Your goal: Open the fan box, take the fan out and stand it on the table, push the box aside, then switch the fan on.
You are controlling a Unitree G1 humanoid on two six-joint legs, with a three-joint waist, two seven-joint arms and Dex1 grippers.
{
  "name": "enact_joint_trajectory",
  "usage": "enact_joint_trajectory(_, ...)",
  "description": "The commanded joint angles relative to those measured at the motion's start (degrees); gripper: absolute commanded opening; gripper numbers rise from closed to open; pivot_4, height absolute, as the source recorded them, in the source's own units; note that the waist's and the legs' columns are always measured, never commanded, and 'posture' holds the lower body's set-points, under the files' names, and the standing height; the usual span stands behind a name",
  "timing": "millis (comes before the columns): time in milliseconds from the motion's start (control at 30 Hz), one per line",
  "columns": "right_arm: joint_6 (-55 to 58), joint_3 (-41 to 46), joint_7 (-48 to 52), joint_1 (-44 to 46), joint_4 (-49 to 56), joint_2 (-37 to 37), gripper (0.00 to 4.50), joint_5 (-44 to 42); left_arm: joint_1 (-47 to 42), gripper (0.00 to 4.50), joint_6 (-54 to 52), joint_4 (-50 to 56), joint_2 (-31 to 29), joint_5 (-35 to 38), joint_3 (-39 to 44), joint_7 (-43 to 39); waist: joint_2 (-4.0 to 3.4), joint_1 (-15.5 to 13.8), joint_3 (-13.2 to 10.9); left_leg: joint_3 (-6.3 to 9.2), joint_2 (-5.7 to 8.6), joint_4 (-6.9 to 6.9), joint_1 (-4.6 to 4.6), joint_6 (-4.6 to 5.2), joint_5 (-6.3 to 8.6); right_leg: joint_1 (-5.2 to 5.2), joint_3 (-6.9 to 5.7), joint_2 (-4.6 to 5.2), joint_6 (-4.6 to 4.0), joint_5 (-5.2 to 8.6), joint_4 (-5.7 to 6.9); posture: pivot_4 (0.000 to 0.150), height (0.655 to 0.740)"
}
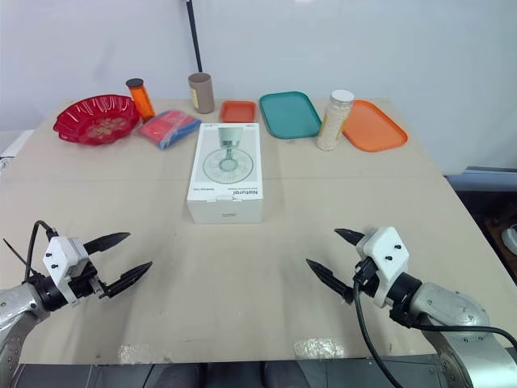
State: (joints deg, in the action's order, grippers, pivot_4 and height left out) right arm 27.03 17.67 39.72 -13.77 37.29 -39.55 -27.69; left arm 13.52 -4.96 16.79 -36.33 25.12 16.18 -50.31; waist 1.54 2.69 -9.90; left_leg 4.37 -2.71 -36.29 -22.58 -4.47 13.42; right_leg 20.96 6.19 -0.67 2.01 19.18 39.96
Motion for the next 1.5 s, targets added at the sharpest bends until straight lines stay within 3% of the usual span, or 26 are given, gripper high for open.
enact_joint_trajectory(33,-0.81,0.59,0.7,1.5,-0.27,-0.9,4.5,-0.23,-0.06,4.47,0.26,1.56,0.26,0.41,0.69,0.75,0.0,0.02,0.0,0.0,0.0,0.0,0.0,0.0,0.0,0.0,0.0,0.0,0.0,0.0,0.0,0.15,0.74)
enact_joint_trajectory(267,-0.69,-0.44,0.64,2.65,-0.63,-0.68,4.5,0.0,-8.12,4.47,-10.28,2.49,-3.53,3.62,1.44,4.16,0.02,-0.1,-0.01,0.04,0.02,-0.04,0.0,-0.01,-0.01,-0.02,-0.06,0.0,0.0,-0.02,0.03,0.15,0.74)
enact_joint_trajectory(400,-0.57,-1.26,0.5,4.49,-1.25,-0.75,4.5,0.04,-18.68,4.47,-21.06,4.84,-4.72,9.18,-0.2,8.02,0.03,-0.07,-0.02,0.06,0.02,-0.04,-0.04,-0.01,-0.01,-0.02,-0.08,0.01,0.03,-0.01,0.02,0.15,0.74)
enact_joint_trajectory(633,-0.73,-2.16,-0.05,6.37,-1.34,-0.51,4.5,0.51,-33.49,4.47,-27.55,3.74,-0.3,6.38,-7.66,15.78,0.04,-0.08,-0.03,0.07,0.04,-0.04,-0.06,-0.01,-0.01,-0.01,-0.08,0.02,0.03,-0.01,0.02,0.15,0.74)
enact_joint_trajectory(700,-0.79,-2.44,-0.31,6.5,-1.18,-0.33,4.5,0.75,-37.17,4.23,-29.63,2.5,1.33,5.33,-9.99,18.12,0.03,-0.07,-0.04,0.07,0.04,-0.04,-0.05,-0.01,-0.01,-0.01,-0.08,0.01,0.02,-0.01,0.02,0.15,0.74)
enact_joint_trajectory(767,-0.94,-2.55,-0.51,6.54,-1.07,-0.22,4.5,0.97,-39.8,3.66,-32.93,2.49,1.94,4.88,-12.68,19.11,0.05,-0.11,-0.06,0.11,0.05,-0.07,-0.05,-0.04,-0.02,-0.02,-0.1,0.0,0.01,-0.03,0.04,0.15,0.74)
enact_joint_trajectory(867,-1.04,-2.87,-0.82,6.5,-0.77,-0.04,4.5,1.24,-43.83,2.46,-37.88,1.77,4.47,5.23,-14.51,22.36,0.06,-0.11,-0.07,0.11,0.07,-0.11,-0.06,-0.03,-0.02,-0.04,-0.09,0.01,0.03,-0.04,0.03,0.15,0.74)
enact_joint_trajectory(900,-0.95,-3.01,-0.97,6.46,-0.56,0.04,4.5,1.21,-45.2,2.37,-39.55,1.37,5.52,5.3,-14.76,23.87,0.06,-0.11,-0.07,0.13,0.07,-0.1,-0.07,-0.03,-0.02,-0.04,-0.11,0.01,0.04,-0.04,0.03,0.15,0.74)
enact_joint_trajectory(1133,-1.06,-3.38,-1.35,6.18,-0.06,0.05,4.5,1.24,-49.68,0.18,-45.96,0.26,8.22,5.12,-15.26,27.58,0.1,-0.07,-0.09,0.16,0.08,-0.13,-0.08,-0.03,-0.02,-0.04,-0.12,0.0,0.03,-0.04,0.04,0.15,0.74)
enact_joint_trajectory(1500,1.61,-4.79,-3.04,8.02,1.45,0.03,4.5,0.17,-51.92,0.08,-39.99,-11.46,12.36,-5.2,-21.88,29.31,0.11,-0.28,-0.09,0.2,0.13,-0.14,-0.12,-0.07,-0.04,-0.05,-0.16,0.04,0.05,-0.04,0.04,0.15,0.74)
